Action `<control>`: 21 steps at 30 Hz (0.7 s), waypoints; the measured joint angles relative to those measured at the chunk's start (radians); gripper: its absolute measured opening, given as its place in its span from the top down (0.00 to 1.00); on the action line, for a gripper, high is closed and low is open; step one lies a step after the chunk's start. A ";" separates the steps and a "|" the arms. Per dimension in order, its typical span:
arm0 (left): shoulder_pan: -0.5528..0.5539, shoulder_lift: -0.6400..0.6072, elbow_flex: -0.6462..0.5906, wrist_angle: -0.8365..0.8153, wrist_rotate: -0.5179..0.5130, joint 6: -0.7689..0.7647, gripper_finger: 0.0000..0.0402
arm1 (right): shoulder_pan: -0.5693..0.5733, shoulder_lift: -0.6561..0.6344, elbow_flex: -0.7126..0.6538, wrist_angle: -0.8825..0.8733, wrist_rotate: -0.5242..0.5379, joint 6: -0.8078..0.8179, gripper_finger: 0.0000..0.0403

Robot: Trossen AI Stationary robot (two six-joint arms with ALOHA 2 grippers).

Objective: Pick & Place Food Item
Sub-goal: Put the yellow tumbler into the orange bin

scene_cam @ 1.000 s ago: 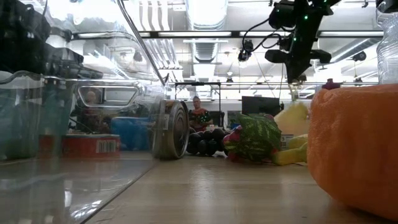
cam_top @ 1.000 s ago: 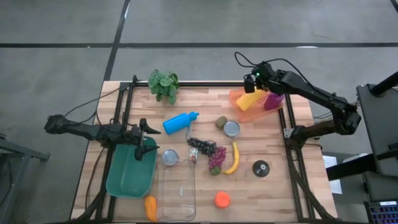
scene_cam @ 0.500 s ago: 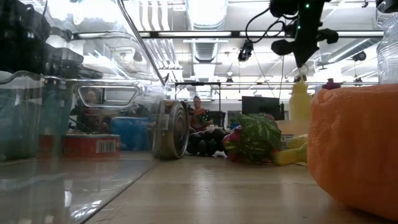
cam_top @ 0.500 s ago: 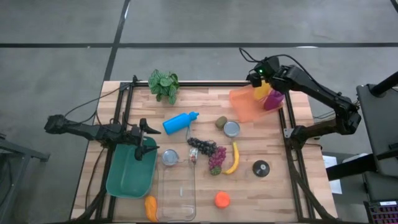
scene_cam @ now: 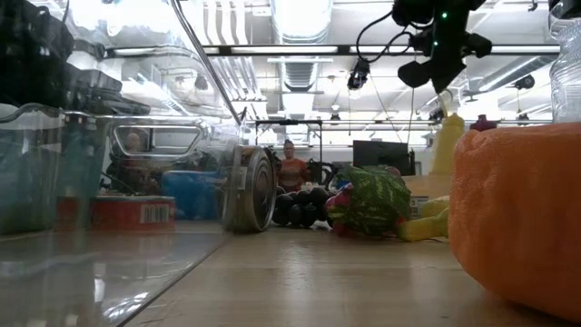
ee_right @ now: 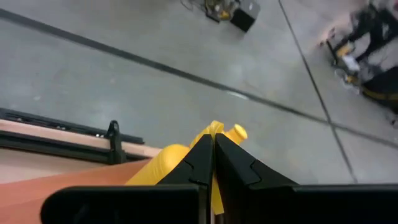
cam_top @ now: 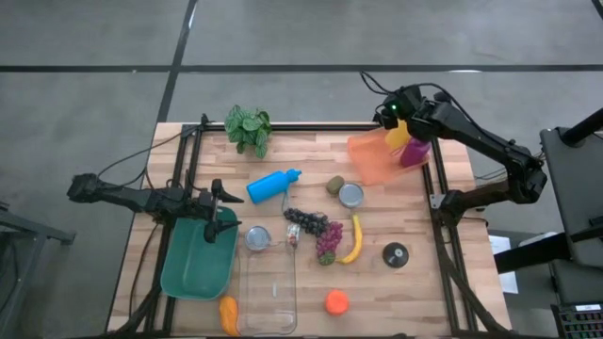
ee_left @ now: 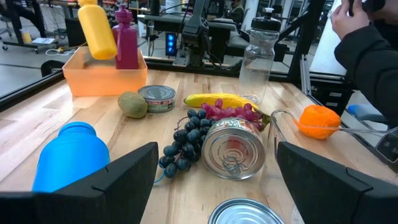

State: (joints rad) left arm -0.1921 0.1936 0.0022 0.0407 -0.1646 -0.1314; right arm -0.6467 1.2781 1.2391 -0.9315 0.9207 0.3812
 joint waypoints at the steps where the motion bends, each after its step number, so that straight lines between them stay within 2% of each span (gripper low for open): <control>1: 0.000 0.000 0.000 0.000 0.000 0.000 0.16 | -0.002 0.000 -0.001 0.019 0.000 -0.030 0.97; 10: 0.000 0.000 0.000 0.000 0.000 0.000 0.16 | -0.028 0.000 -0.011 0.127 -0.036 -0.229 0.97; 21: 0.000 0.000 0.000 0.000 0.000 0.000 0.16 | -0.110 0.000 -0.021 0.129 -0.265 -0.560 0.97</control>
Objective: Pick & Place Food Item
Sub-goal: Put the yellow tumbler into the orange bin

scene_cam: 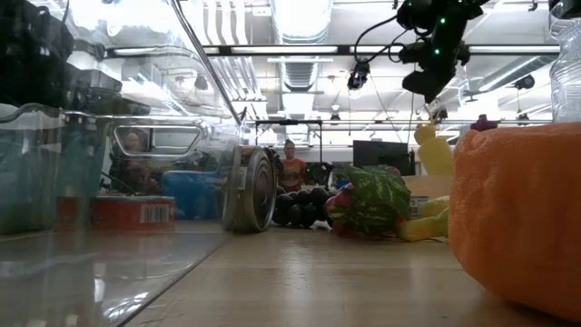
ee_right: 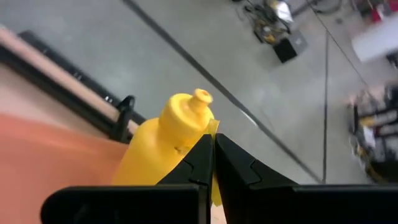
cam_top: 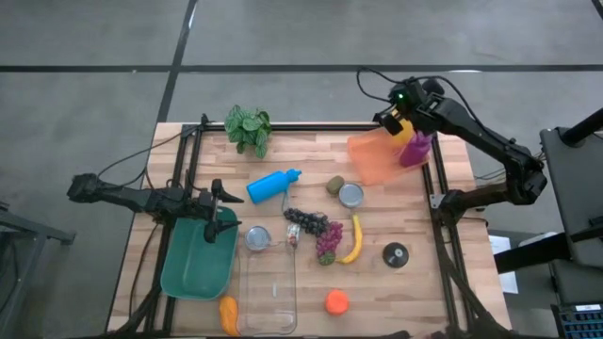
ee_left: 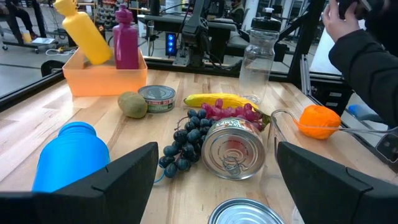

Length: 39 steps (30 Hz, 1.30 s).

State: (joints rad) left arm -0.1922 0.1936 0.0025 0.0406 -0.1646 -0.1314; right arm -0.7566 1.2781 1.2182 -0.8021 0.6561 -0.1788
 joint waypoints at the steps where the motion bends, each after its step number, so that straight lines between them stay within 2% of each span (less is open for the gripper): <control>1: 0.000 0.000 0.000 0.000 0.000 0.000 0.16 | 0.000 0.000 0.000 0.000 -0.006 -0.028 0.97; 8: 0.000 0.000 0.000 0.000 0.000 0.000 0.16 | 0.000 -0.001 0.000 -0.001 -0.097 -0.231 0.97; 17: 0.000 0.000 0.000 0.000 0.000 0.000 0.16 | -0.005 -0.009 0.031 -0.057 -0.108 -0.427 0.97; 25: 0.000 0.000 0.000 0.000 0.000 0.000 0.16 | -0.006 -0.011 0.081 -0.115 -0.106 -0.487 0.97; 39: 0.000 0.000 0.000 0.000 0.000 0.000 0.16 | -0.068 -0.005 0.045 -0.142 -0.107 -0.432 0.97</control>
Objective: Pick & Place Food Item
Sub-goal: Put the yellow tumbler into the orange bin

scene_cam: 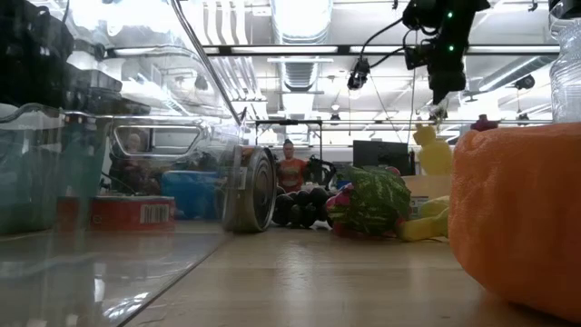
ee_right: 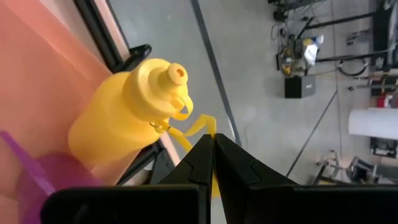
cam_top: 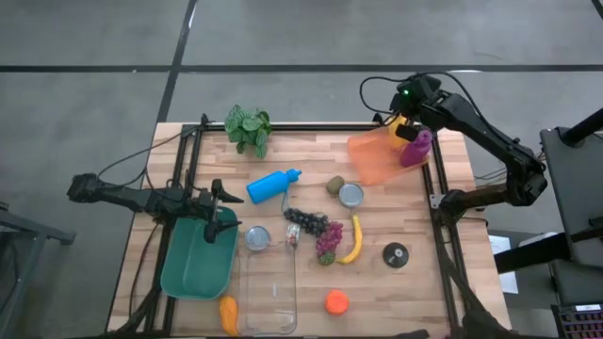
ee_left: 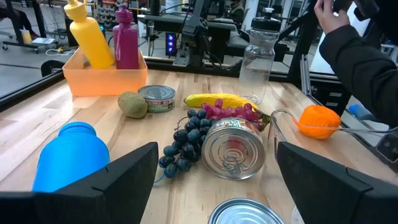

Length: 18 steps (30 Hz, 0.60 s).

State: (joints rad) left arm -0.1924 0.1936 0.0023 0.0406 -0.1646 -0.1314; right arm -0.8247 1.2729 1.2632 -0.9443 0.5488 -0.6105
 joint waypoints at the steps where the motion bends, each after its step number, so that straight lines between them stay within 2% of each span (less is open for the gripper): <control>1: 0.000 0.000 0.000 0.000 0.000 0.000 0.16 | -0.005 0.000 -0.007 -0.002 0.000 0.003 0.97; 13: 0.000 0.000 0.000 0.000 0.000 0.000 0.16 | -0.027 -0.004 -0.023 -0.121 0.020 0.124 0.97; 18: 0.000 0.000 0.000 0.000 0.000 0.000 0.16 | -0.027 -0.010 -0.024 -0.133 -0.014 0.148 0.97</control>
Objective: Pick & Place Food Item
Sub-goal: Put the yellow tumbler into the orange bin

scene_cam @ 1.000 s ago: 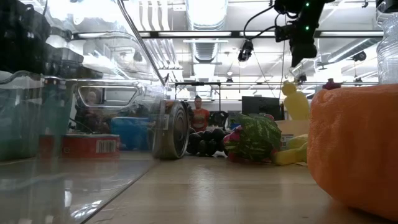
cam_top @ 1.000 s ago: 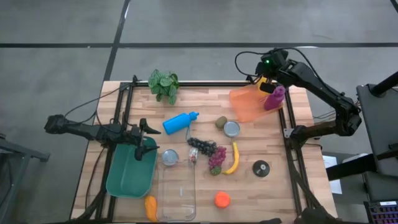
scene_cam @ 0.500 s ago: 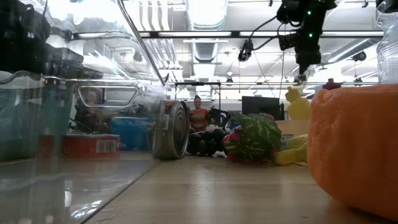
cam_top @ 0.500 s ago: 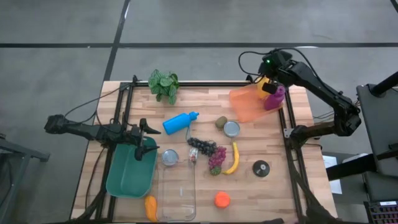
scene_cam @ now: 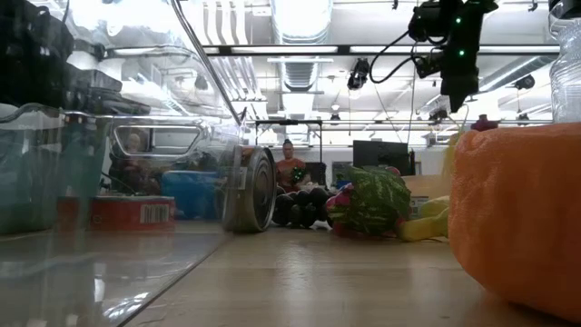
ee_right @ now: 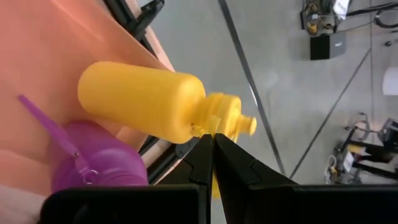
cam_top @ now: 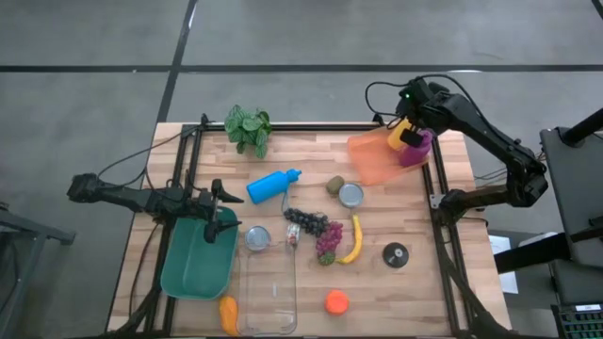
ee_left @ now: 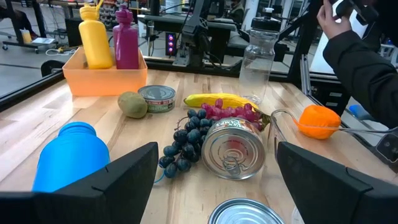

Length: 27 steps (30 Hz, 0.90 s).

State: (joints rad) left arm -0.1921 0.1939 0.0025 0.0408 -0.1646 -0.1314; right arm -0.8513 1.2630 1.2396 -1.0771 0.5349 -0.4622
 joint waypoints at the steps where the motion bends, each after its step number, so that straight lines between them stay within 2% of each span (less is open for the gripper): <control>1: 0.000 0.000 0.000 0.000 0.000 0.000 0.16 | 0.000 0.000 0.000 0.000 -0.009 0.000 0.97; 10: 0.000 0.000 0.000 0.000 0.000 0.000 0.16 | 0.009 0.000 0.000 0.007 -0.043 0.018 0.97; 17: 0.000 0.000 0.000 0.000 0.000 0.000 0.16 | 0.057 0.000 0.011 0.010 -0.035 0.030 0.97; 27: 0.000 0.000 0.000 0.000 0.000 0.000 0.16 | 0.149 0.000 0.013 -0.003 -0.036 0.133 0.97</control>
State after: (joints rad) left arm -0.1922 0.1940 0.0023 0.0407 -0.1646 -0.1314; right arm -0.7023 1.2629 1.2526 -1.0804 0.4984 -0.3290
